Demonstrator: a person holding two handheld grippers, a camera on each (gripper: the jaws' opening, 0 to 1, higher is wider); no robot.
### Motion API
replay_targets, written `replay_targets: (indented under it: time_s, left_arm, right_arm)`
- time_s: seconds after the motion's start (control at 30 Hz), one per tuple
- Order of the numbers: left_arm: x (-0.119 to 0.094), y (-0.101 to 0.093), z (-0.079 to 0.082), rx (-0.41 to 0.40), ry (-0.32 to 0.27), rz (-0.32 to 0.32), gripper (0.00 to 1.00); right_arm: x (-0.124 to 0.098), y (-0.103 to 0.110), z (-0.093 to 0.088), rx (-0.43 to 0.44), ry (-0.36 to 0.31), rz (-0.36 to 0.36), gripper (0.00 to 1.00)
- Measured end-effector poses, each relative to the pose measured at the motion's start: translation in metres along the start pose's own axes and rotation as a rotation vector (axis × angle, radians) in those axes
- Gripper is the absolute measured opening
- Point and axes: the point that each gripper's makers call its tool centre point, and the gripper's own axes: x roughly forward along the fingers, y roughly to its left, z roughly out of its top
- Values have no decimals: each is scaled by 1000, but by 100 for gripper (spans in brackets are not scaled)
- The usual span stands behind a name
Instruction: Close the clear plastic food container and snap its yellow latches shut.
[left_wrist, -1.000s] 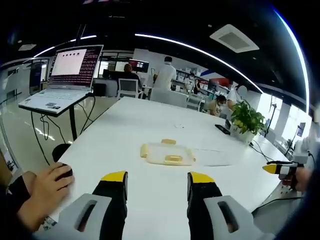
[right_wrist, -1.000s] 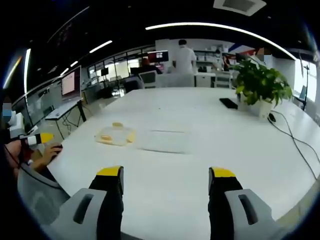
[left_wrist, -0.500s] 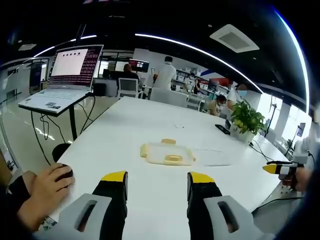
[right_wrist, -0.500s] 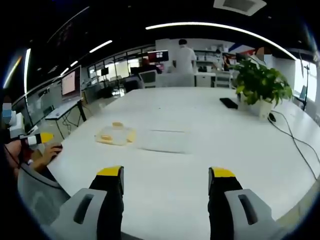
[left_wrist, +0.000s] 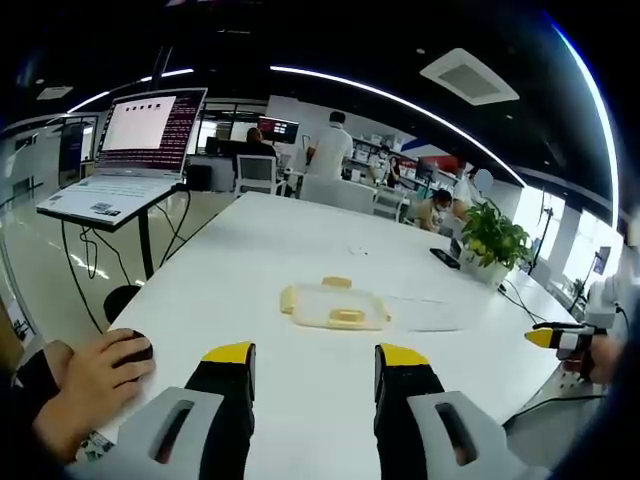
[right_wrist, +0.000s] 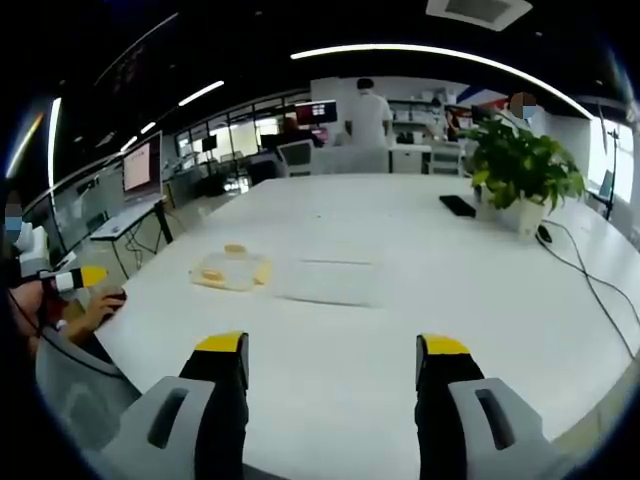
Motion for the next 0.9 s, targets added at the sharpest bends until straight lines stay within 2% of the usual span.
replay_targets:
  time_s: [0.37,0.9]
  left_arm:
    - [0,-2,-1,-6,6,-11,38]
    - [0,0,-1,-10,8,-6,38]
  right_arm:
    - [0,0,-1,2,2,0,65]
    - [0,1,0,2,2,2,65]
